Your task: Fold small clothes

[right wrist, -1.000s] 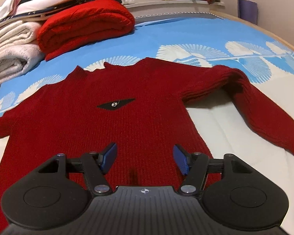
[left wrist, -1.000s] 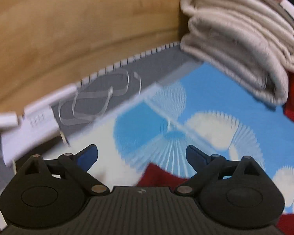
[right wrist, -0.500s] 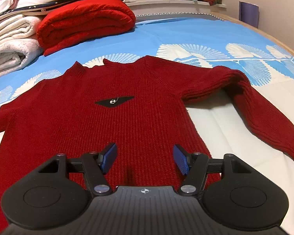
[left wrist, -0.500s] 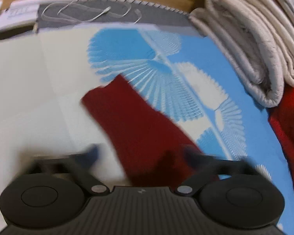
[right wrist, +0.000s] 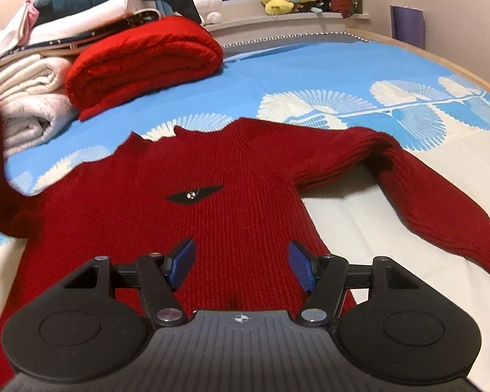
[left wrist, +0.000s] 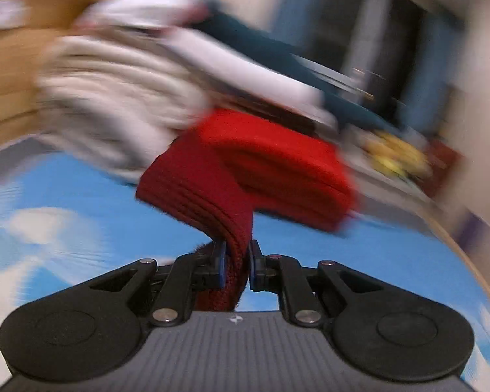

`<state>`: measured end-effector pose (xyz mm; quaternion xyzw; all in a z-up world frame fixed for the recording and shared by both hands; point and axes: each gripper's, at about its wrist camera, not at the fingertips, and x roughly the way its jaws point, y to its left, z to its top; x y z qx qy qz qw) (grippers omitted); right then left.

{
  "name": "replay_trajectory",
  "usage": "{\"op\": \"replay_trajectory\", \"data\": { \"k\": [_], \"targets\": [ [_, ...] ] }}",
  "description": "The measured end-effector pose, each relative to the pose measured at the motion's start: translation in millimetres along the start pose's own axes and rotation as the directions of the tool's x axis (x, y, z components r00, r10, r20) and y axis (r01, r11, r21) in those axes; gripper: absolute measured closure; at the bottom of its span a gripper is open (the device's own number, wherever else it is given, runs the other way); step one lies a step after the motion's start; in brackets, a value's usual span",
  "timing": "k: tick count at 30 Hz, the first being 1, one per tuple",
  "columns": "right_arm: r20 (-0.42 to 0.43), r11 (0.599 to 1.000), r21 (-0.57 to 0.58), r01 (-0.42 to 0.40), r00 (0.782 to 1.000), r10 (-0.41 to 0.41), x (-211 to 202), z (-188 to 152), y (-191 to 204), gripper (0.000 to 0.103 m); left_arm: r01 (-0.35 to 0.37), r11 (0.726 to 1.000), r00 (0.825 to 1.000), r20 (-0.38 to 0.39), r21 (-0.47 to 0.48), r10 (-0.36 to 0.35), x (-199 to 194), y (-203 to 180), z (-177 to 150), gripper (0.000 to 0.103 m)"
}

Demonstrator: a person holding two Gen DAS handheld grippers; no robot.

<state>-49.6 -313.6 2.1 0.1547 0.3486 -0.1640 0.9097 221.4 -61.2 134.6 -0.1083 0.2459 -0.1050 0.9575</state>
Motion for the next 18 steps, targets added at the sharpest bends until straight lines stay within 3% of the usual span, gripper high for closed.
{"op": "replay_trajectory", "data": {
  "k": [1,2,3,4,5,8,9,11,14,16,18],
  "targets": [
    [0.001,1.0,0.004,-0.003,1.0,0.003,-1,0,0,0.038,0.085,0.996,0.996,-0.042,0.028,-0.084,7,-32,-16,0.085],
    [0.001,1.0,0.009,-0.007,1.0,0.007,-3,1,-1,0.038,0.179,0.983,0.98,-0.1,0.046,-0.173,15,-58,-35,0.064],
    [0.001,1.0,0.013,-0.014,1.0,0.014,-4,1,-2,0.038,0.303,0.95,0.938,-0.201,0.077,-0.283,24,-87,-61,0.026],
    [0.0,1.0,0.017,-0.018,1.0,0.018,-4,1,-3,0.038,0.365,0.925,0.902,-0.287,0.106,-0.323,30,-108,-84,0.014],
    [-0.002,1.0,0.02,-0.022,1.0,0.022,-5,1,-4,0.038,0.378,0.915,0.887,-0.339,0.14,-0.315,32,-124,-107,0.008],
    [-0.002,0.999,0.027,-0.035,0.999,0.035,-9,2,-9,0.038,0.373,0.894,0.874,-0.416,0.247,-0.25,25,-137,-155,0.008],
    [-0.001,0.999,0.033,-0.038,0.999,0.038,-10,2,-11,0.038,0.354,0.902,0.871,-0.438,0.248,-0.221,22,-126,-165,0.008],
    [0.0,0.998,0.05,-0.046,0.999,0.046,-12,4,-16,0.038,0.285,0.928,0.883,-0.442,0.241,-0.157,12,-96,-172,0.006],
    [0.006,0.993,0.099,-0.067,0.998,0.067,-14,6,-23,0.038,0.069,0.956,0.925,-0.377,0.284,0.045,-10,-41,-170,0.003],
    [0.022,0.984,0.141,-0.107,0.994,0.105,-16,7,-25,0.038,-0.114,0.942,0.926,-0.309,0.316,0.215,-27,-7,-165,0.003],
    [0.035,0.974,0.176,-0.142,0.99,0.138,-15,8,-24,0.038,-0.207,0.926,0.916,-0.271,0.315,0.296,-33,23,-161,0.002]
  ]
}}
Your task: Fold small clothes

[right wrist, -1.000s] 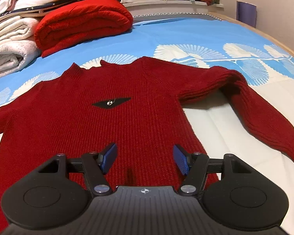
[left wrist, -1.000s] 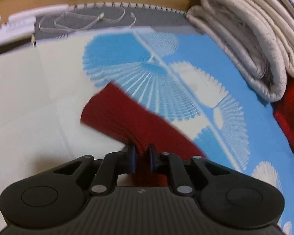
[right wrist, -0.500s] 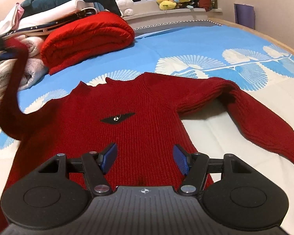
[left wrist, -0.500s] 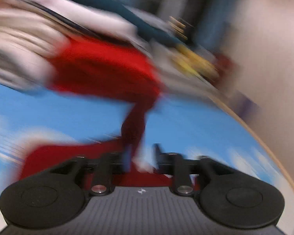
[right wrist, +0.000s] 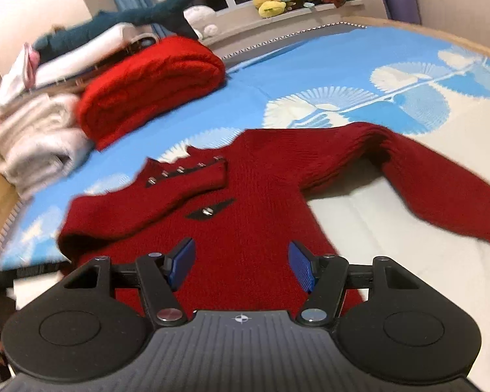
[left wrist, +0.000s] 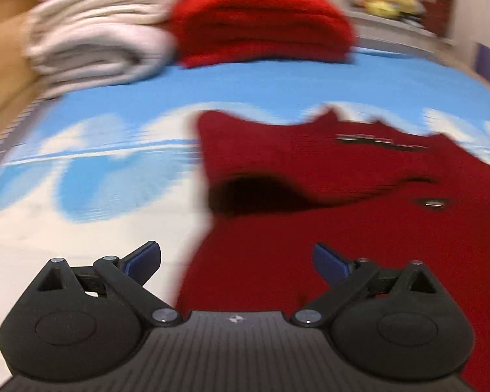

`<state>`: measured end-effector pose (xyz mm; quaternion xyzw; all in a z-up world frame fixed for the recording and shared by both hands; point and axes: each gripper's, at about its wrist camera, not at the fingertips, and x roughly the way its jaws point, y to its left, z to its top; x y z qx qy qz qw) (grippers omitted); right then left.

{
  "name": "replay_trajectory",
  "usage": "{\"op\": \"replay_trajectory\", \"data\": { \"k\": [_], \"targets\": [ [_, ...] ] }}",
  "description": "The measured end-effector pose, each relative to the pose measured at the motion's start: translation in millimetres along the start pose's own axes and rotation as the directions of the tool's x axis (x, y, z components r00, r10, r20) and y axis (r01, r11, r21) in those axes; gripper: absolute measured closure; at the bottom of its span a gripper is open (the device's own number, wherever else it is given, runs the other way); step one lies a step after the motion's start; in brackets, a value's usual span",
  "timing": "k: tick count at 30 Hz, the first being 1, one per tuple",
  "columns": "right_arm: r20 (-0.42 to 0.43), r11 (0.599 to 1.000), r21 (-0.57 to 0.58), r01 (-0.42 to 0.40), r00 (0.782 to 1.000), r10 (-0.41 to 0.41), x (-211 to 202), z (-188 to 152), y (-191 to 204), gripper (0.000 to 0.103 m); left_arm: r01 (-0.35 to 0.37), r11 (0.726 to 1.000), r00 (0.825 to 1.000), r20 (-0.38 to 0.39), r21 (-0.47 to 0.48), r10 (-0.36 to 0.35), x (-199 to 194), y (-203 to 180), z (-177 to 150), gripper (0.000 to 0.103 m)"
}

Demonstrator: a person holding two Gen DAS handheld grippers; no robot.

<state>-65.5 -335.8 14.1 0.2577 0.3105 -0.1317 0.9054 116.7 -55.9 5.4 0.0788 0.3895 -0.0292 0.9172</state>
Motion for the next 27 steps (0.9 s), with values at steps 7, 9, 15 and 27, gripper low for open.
{"op": "replay_trajectory", "data": {
  "k": [7,9,15,27],
  "targets": [
    [-0.07,0.984,0.127,-0.126,0.988,0.135,55,26,13,0.037,-0.108,0.988,0.992,-0.076,-0.111,0.1,47,68,-5,0.002],
    [-0.085,0.984,0.144,-0.102,0.99,0.116,92,44,23,0.037,-0.059,0.987,0.99,-0.133,-0.149,0.039,65,73,-6,0.002],
    [-0.145,0.986,0.15,0.077,0.988,-0.055,217,72,43,0.037,0.04,0.983,0.977,-0.197,-0.182,-0.076,96,70,-4,0.002],
    [0.137,0.995,-0.062,0.084,0.988,-0.074,185,103,74,0.095,-0.077,0.953,0.961,-0.276,-0.292,-0.007,109,85,-5,0.0]
  ]
}}
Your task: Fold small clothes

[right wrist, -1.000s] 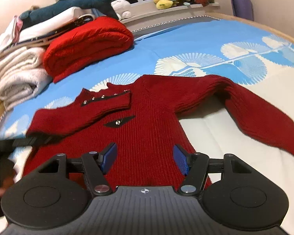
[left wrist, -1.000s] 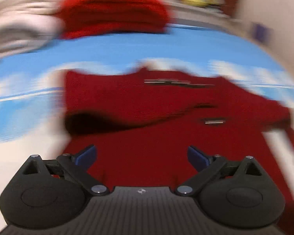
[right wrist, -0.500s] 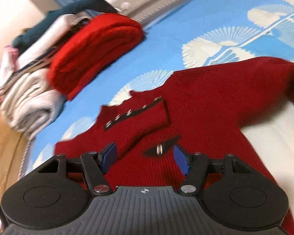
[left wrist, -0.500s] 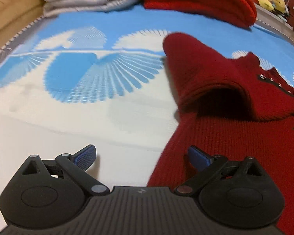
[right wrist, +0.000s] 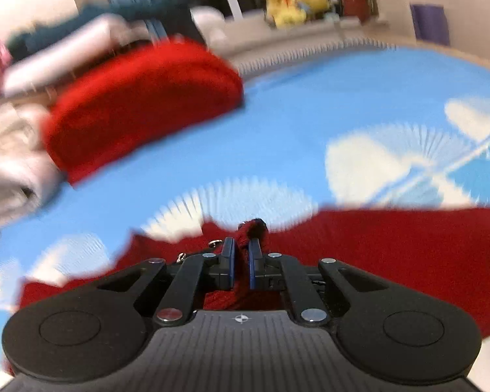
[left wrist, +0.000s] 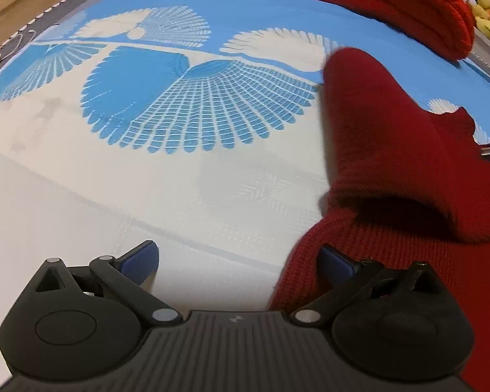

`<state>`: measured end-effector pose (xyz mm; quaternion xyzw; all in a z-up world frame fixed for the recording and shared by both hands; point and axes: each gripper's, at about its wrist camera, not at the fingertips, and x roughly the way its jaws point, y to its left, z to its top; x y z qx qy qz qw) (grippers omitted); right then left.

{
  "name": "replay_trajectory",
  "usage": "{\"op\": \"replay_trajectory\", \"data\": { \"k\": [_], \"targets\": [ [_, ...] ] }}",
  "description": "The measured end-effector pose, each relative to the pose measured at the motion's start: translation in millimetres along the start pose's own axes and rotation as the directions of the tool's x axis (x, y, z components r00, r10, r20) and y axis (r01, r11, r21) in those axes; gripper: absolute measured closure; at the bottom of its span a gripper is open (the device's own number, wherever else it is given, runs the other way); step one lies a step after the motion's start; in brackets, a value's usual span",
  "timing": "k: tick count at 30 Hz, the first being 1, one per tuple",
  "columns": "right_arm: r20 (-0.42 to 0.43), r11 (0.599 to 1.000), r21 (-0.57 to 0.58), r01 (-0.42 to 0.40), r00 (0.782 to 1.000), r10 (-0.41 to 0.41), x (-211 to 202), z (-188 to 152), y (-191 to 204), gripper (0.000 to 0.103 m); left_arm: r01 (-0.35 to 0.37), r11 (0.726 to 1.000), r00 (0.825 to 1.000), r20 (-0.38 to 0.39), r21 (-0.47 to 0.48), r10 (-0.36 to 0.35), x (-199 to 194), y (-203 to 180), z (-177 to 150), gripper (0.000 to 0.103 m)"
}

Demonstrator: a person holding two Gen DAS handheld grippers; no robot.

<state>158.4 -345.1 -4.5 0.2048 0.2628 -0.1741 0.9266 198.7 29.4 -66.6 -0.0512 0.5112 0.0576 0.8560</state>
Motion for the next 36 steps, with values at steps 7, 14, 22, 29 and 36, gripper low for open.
{"op": "replay_trajectory", "data": {
  "k": [7,14,22,29,36],
  "targets": [
    [-0.237,0.992,0.028,0.125,0.965,-0.114,36,-31,-67,0.095,-0.031,0.998,0.999,-0.013,-0.059,0.03,-1,-2,-2,0.0],
    [-0.179,0.992,0.119,0.046,0.984,-0.024,26,-30,-84,0.093,-0.029,0.999,1.0,-0.009,-0.046,0.029,1,-4,-2,0.0],
    [-0.213,0.94,0.341,0.003,0.974,0.075,33,-22,-107,0.093,-0.018,0.998,1.0,-0.013,-0.053,0.017,0,-3,-1,0.0],
    [-0.199,0.956,0.288,0.049,0.98,0.01,-13,-21,-122,0.046,-0.006,0.999,1.0,0.001,-0.032,0.006,-6,-5,-3,0.0],
    [-0.052,0.916,0.4,-0.026,0.997,0.051,-142,-17,-179,0.039,0.026,1.0,0.997,0.078,-0.006,-0.026,-35,-4,-6,0.0]
  ]
}}
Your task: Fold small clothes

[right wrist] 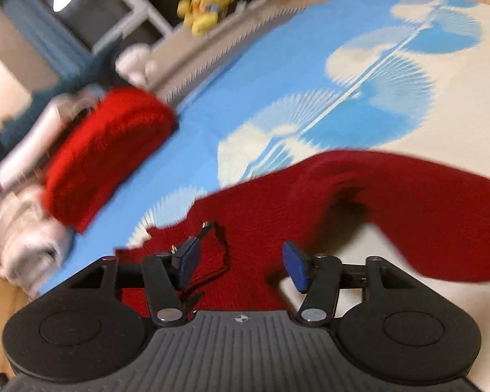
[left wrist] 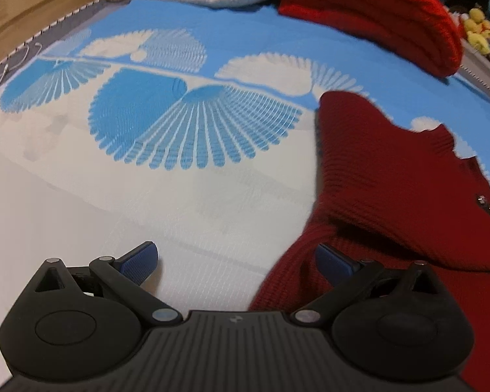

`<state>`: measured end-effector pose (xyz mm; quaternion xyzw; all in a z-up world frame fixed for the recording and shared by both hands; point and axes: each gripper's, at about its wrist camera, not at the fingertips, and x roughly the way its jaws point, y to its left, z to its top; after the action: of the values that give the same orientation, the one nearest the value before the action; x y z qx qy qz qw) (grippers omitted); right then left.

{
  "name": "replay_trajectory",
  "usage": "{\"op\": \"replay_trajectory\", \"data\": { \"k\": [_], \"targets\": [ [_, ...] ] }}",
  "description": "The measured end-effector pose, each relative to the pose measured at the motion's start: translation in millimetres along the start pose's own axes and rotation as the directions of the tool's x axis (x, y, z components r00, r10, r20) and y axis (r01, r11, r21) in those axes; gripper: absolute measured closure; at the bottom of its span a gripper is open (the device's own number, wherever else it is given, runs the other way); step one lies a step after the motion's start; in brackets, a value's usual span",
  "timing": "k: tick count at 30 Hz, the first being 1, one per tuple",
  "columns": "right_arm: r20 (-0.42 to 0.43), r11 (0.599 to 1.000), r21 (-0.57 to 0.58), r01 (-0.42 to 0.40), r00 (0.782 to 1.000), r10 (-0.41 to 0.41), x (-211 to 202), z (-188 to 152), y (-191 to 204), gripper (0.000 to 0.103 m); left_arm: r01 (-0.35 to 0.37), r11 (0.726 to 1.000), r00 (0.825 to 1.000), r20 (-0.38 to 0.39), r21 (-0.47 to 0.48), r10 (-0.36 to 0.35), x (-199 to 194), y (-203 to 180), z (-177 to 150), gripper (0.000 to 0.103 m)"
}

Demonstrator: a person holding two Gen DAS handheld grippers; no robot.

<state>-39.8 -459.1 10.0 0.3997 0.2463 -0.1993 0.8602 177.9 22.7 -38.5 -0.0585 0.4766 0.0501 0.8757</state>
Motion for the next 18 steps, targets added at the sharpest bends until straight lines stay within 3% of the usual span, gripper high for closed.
{"op": "replay_trajectory", "data": {
  "k": [5,7,10,12,15,18],
  "targets": [
    [0.032,0.959,0.284,-0.022,0.999,0.013,-50,-20,-73,0.036,0.002,0.998,0.999,0.052,0.063,-0.006,-33,4,-10,0.0],
    [0.054,0.892,0.451,-0.027,0.999,0.003,-56,-26,-103,0.036,-0.028,0.995,0.997,0.069,0.094,0.021,-51,5,-19,0.0],
    [0.079,0.756,0.654,-0.037,0.997,-0.019,-50,-35,-140,0.036,-0.024,0.994,0.997,0.071,0.107,0.016,-78,11,-30,0.0],
    [0.083,0.702,0.712,-0.024,0.995,-0.05,-40,-37,-152,0.036,-0.002,0.994,0.997,0.075,0.108,-0.006,-95,19,-36,0.0],
    [0.08,0.692,0.721,0.024,0.99,-0.117,-26,-35,-161,0.034,-0.019,0.997,0.994,0.108,0.08,0.011,-106,35,-48,0.0],
    [0.071,0.665,0.744,0.06,0.983,-0.168,-7,-34,-169,0.034,-0.038,0.999,0.995,0.091,0.014,0.037,-88,50,-53,0.0]
  ]
}}
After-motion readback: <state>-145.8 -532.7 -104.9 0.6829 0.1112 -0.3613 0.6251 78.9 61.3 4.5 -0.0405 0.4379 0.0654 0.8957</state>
